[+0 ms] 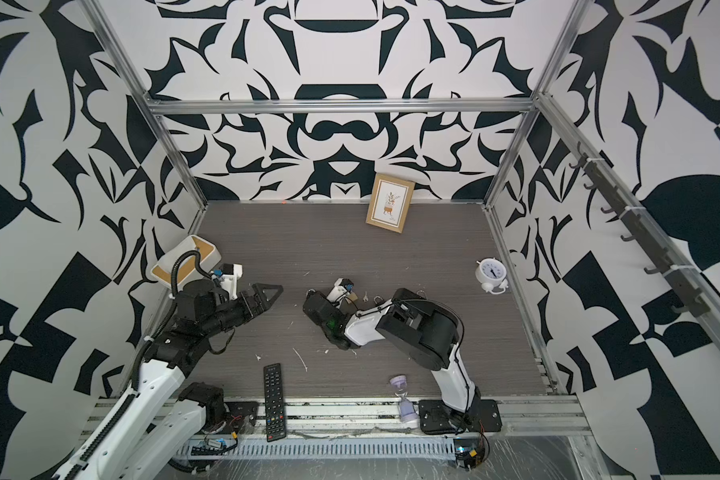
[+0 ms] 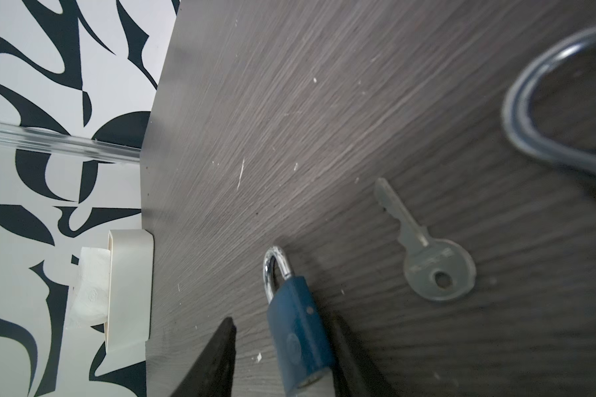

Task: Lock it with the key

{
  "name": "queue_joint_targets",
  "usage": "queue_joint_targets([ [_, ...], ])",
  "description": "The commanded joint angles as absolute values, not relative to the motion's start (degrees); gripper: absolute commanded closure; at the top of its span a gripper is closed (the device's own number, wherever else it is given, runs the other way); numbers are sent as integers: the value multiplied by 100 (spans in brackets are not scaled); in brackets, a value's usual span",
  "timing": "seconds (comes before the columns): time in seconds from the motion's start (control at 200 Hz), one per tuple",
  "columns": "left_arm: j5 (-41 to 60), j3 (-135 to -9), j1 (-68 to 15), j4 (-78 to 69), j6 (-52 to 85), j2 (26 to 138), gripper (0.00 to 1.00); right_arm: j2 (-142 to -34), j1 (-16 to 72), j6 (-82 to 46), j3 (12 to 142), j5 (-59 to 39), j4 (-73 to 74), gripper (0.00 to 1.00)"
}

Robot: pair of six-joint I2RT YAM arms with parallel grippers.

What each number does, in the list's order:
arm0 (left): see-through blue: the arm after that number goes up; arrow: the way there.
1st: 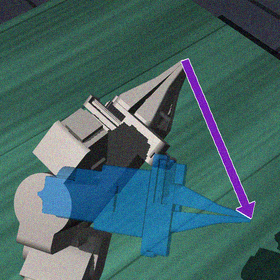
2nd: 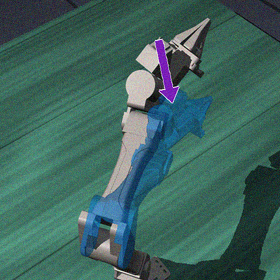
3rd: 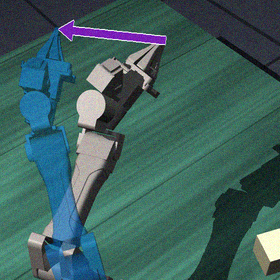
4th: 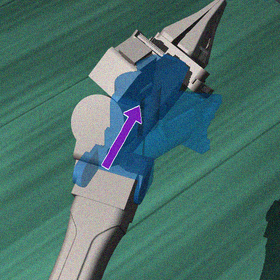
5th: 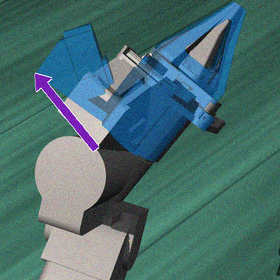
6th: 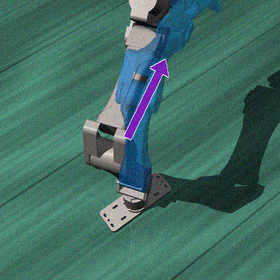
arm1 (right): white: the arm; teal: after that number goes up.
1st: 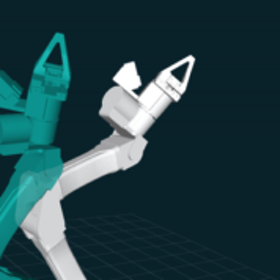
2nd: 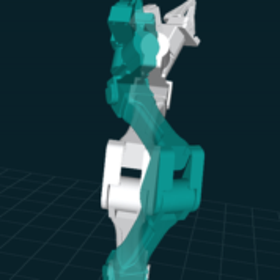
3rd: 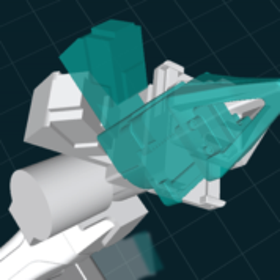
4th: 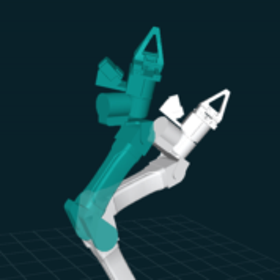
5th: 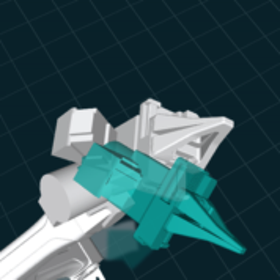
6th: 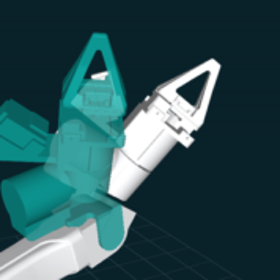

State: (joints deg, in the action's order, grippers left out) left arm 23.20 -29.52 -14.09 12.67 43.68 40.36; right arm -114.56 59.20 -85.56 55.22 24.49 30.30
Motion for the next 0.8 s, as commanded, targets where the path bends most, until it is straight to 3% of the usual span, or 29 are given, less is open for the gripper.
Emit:
queue_joint_targets([
  [0.0,2171,-2913,-1389,1289,4358,4030,1,-11006,5972,-8481,5287,2549,2707,43],
  [0.24,1751,-2784,-1389,1058,4497,4083,1,-10194,5967,-8327,4698,2325,2382,38],
  [0.33,668,-2857,-1389,1278,4268,4032,1,-9552,5938,-7683,4365,2074,2378,38],
  [0.41,-527,-2745,-1389,1068,3780,3877,1,-8779,5786,-6721,4180,1858,1891,32],
  [0.445,-942,-2607,-1389,673,3529,3798,1,-8484,5731,-6371,4160,1831,1628,30],
  [0.58,-2225,-1759,-1389,-1220,2150,3678,1,-7374,5543,-4735,4469,1955,95,2],
  [0.7,-3077,-964,-1365,-3846,646,4635,1,-6813,5128,-3715,4728,1926,-841,1],
  [0.795,-3102,-1163,-985,-4414,82,6113,1,-6373,4528,-3266,4708,1694,-1090,1],
])
